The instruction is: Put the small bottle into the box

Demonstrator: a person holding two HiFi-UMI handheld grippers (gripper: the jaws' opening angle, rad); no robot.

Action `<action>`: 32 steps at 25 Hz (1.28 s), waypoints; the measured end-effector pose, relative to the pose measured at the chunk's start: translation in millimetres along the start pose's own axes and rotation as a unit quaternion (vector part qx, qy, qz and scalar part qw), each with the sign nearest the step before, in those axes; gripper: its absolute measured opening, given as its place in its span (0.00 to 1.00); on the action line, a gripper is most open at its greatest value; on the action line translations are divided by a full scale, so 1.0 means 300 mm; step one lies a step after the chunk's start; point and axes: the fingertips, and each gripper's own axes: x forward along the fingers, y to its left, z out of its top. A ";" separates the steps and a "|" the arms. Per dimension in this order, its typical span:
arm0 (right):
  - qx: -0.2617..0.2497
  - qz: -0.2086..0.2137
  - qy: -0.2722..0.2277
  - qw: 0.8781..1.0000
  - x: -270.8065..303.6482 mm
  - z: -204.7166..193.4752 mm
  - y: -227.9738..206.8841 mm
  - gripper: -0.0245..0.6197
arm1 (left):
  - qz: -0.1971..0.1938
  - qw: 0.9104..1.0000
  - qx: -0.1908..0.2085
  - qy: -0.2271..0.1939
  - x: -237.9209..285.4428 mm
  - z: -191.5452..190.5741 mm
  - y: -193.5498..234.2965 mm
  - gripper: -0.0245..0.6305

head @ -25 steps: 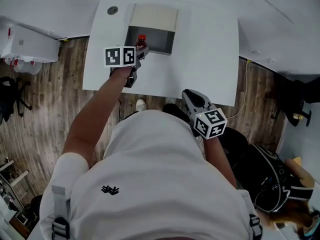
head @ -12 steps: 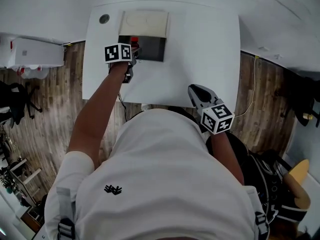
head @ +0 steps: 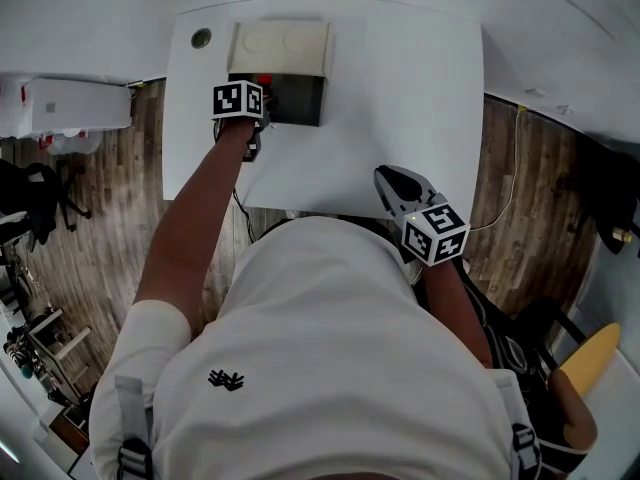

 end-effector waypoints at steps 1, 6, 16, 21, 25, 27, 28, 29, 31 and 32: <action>0.002 0.002 0.000 1.000 0.000 0.000 -0.003 0.09 | 0.005 1.000 0.001 0.006 0.007 -0.004 0.003 0.38; 0.018 0.006 0.005 1.000 -0.006 -0.018 -0.020 0.09 | 0.031 0.999 0.009 0.039 0.041 -0.032 0.022 0.38; 0.036 0.011 0.010 0.999 -0.025 -0.025 -0.070 0.09 | 0.062 0.993 0.000 0.100 0.069 -0.056 0.043 0.38; 0.039 0.014 0.004 0.999 -0.023 -0.004 -0.086 0.09 | 0.066 0.991 0.005 0.120 0.069 -0.059 0.046 0.39; 0.045 0.012 0.001 0.999 -0.024 -0.003 -0.099 0.09 | 0.073 0.989 0.017 0.131 0.070 -0.068 0.046 0.39; 0.046 0.012 0.000 0.999 -0.024 -0.006 -0.101 0.09 | 0.075 0.988 0.027 0.134 0.068 -0.072 0.045 0.39; 0.046 0.012 0.000 0.999 -0.023 -0.007 -0.101 0.09 | 0.076 0.987 0.031 0.135 0.066 -0.073 0.045 0.40; 0.047 0.012 0.000 0.999 -0.023 -0.009 -0.101 0.09 | 0.076 0.987 0.033 0.135 0.064 -0.074 0.046 0.40; 0.047 0.013 0.000 0.999 -0.021 -0.012 -0.101 0.09 | 0.074 0.988 0.034 0.133 0.060 -0.074 0.048 0.41; 0.046 0.013 0.000 0.999 -0.018 -0.012 -0.100 0.09 | 0.072 0.988 0.034 0.132 0.056 -0.073 0.047 0.41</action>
